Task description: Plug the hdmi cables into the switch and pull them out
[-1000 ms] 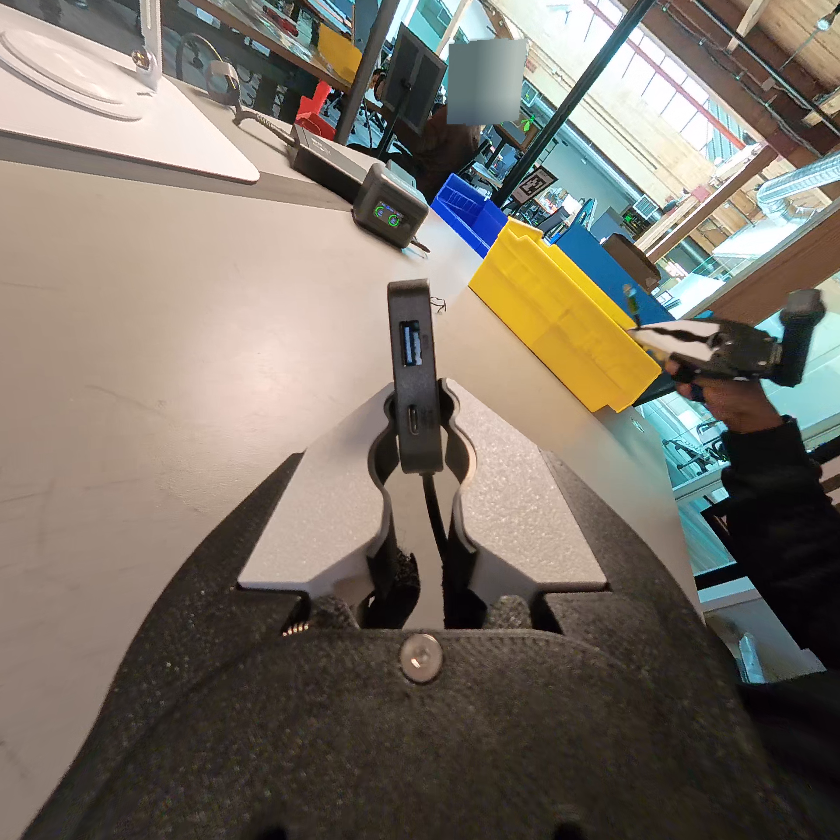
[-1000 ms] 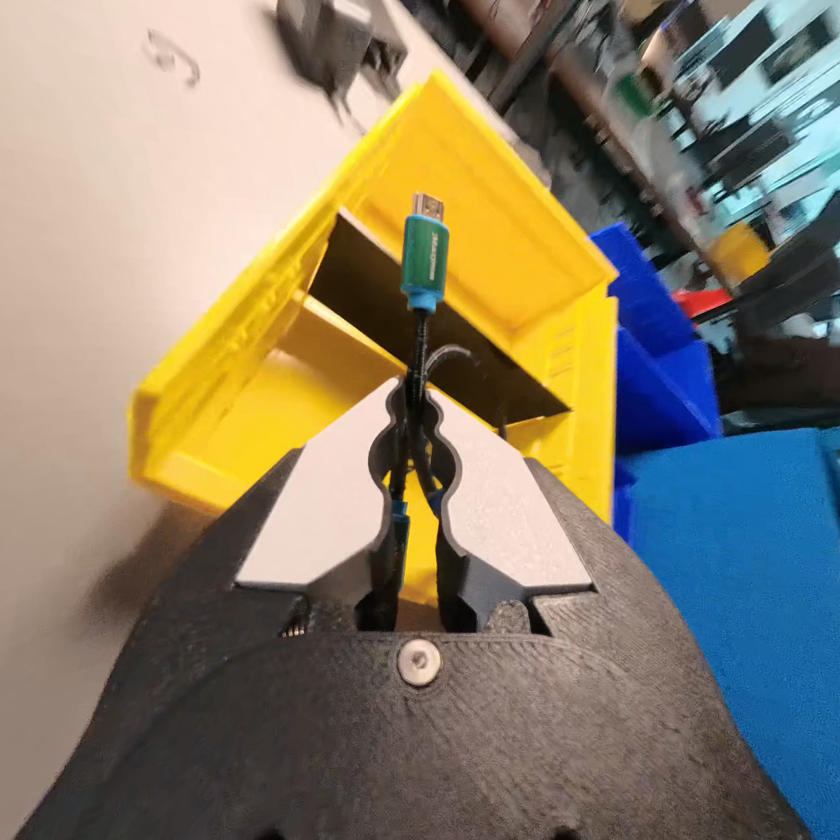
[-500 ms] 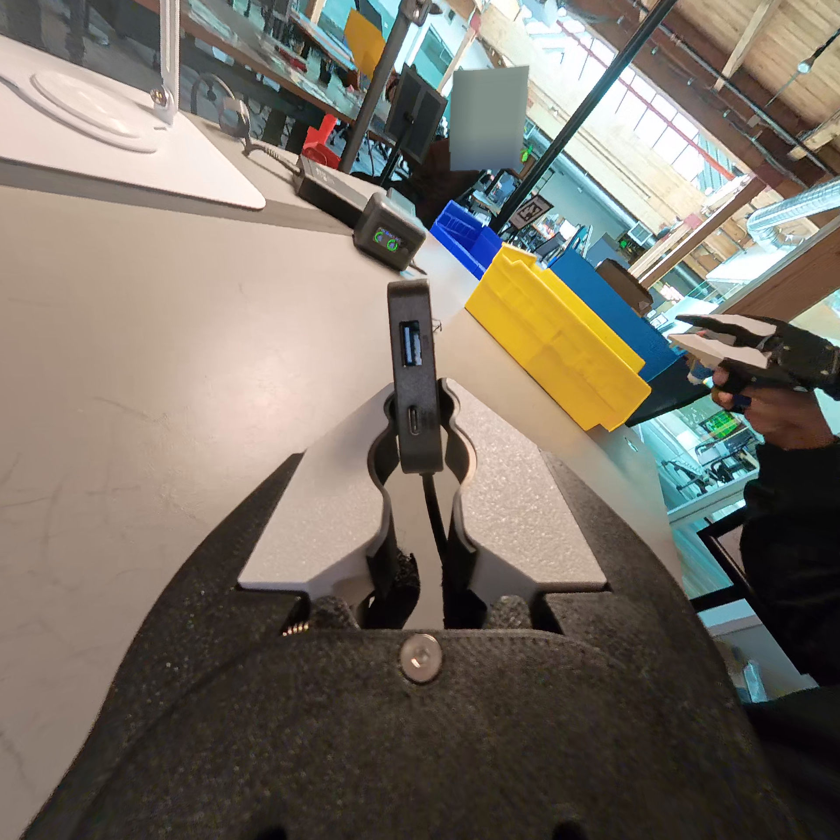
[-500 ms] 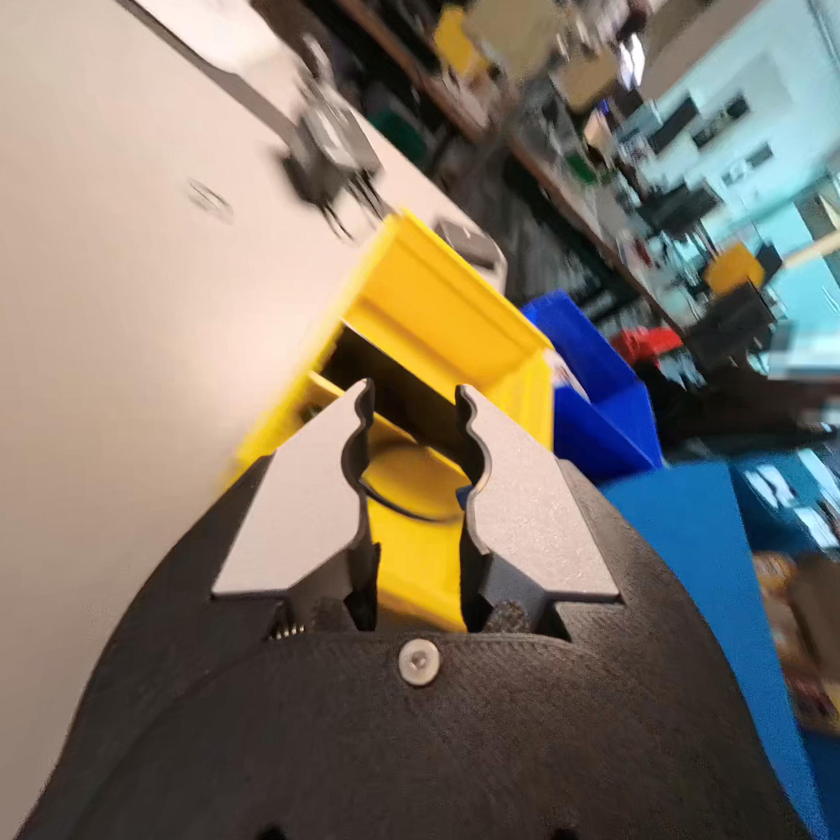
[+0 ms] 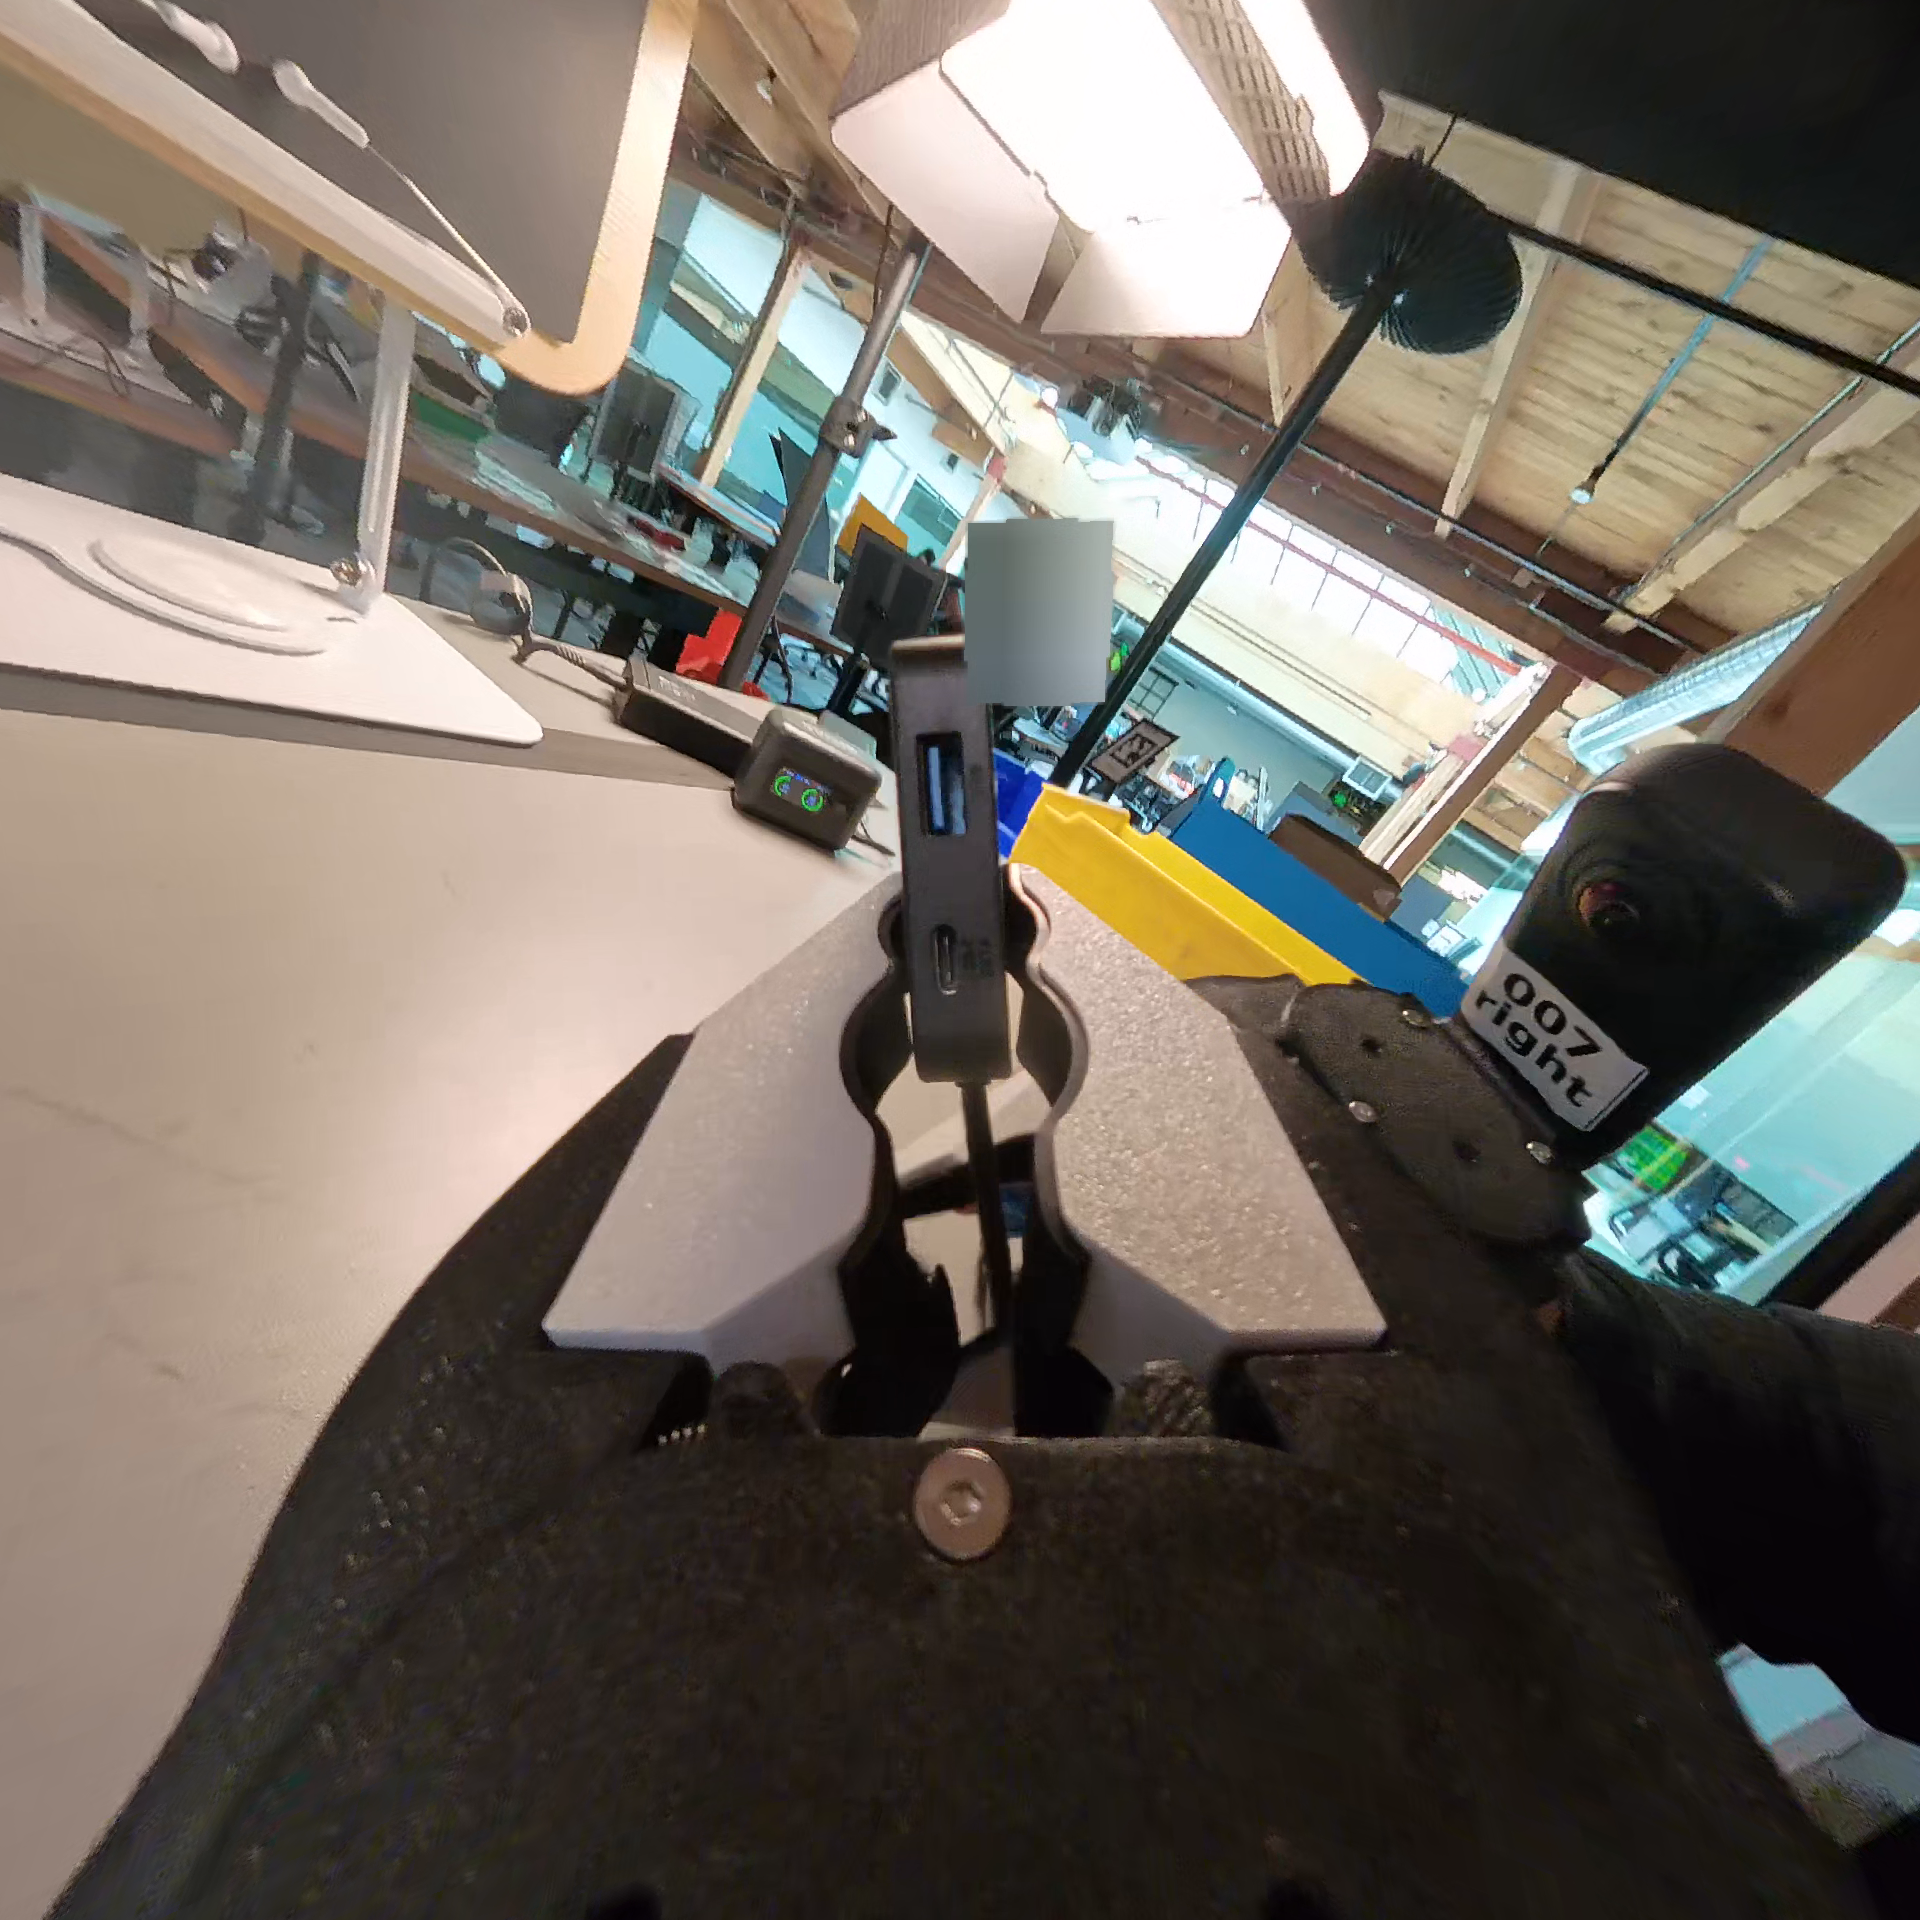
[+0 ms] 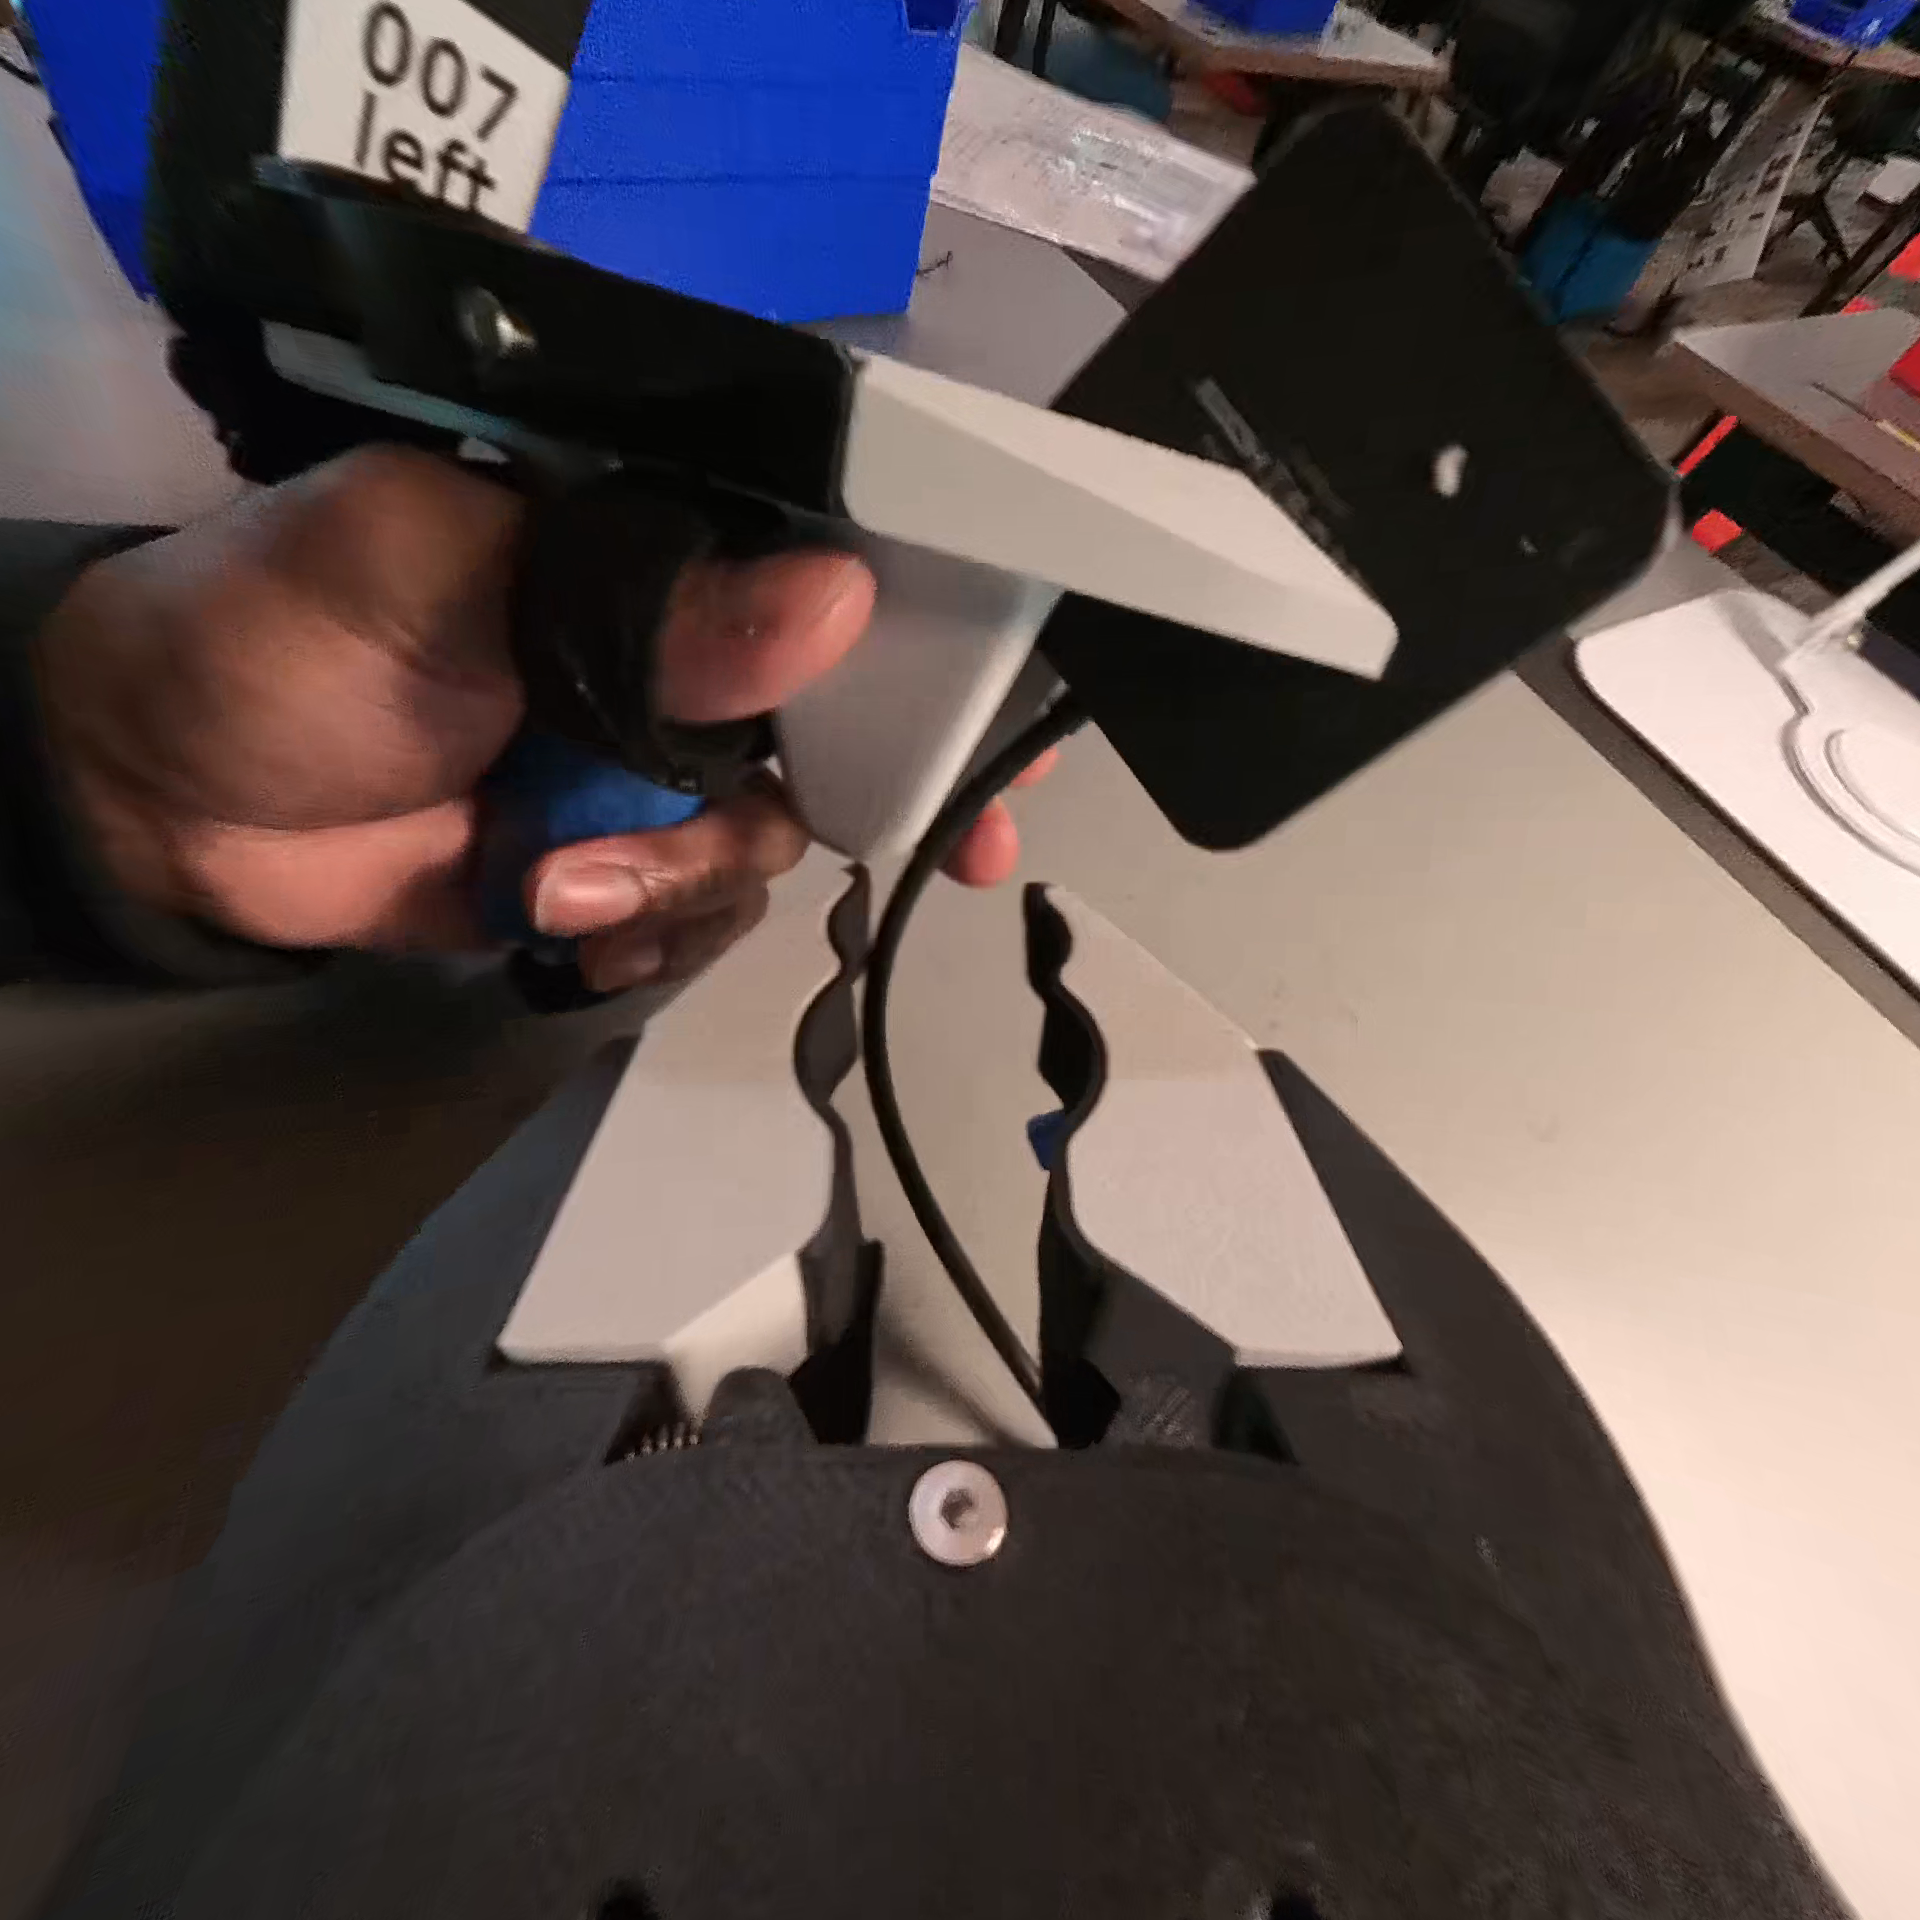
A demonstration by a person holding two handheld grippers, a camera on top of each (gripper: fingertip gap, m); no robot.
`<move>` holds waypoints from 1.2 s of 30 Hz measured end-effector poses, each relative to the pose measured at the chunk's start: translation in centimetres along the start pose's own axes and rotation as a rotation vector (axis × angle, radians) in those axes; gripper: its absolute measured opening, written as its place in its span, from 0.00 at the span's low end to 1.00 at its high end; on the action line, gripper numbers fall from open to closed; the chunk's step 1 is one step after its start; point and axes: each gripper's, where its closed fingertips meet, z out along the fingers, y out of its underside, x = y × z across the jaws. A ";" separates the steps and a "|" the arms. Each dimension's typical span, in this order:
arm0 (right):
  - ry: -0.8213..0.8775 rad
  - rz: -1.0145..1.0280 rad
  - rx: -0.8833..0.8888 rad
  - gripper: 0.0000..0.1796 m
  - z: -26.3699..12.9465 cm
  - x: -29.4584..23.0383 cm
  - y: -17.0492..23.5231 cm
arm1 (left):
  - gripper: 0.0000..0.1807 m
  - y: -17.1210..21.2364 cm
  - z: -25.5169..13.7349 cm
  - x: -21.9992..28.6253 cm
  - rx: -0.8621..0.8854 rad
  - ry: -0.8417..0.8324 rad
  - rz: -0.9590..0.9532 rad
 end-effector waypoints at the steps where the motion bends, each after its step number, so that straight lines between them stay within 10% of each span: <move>1: 0.002 -0.017 0.007 0.13 0.1 0.0 0.3 | 0.08 0.1 0.1 -0.1 -0.013 -0.001 -0.005; 12: 0.214 -0.309 -0.007 0.03 -5.1 7.7 4.2 | 0.07 2.8 0.6 -0.2 -0.205 0.092 -0.091; 20: 0.279 -0.708 -0.027 0.16 -5.3 6.1 4.5 | 0.07 5.4 1.2 1.6 -0.337 0.157 -0.050; 29: 0.296 -0.822 0.028 0.01 -5.5 4.7 3.3 | 0.21 8.4 0.8 3.2 -0.524 0.238 -0.077; 36: 0.347 -0.842 0.001 0.03 -5.6 5.7 3.6 | 0.08 7.9 1.1 2.8 -0.480 0.148 0.087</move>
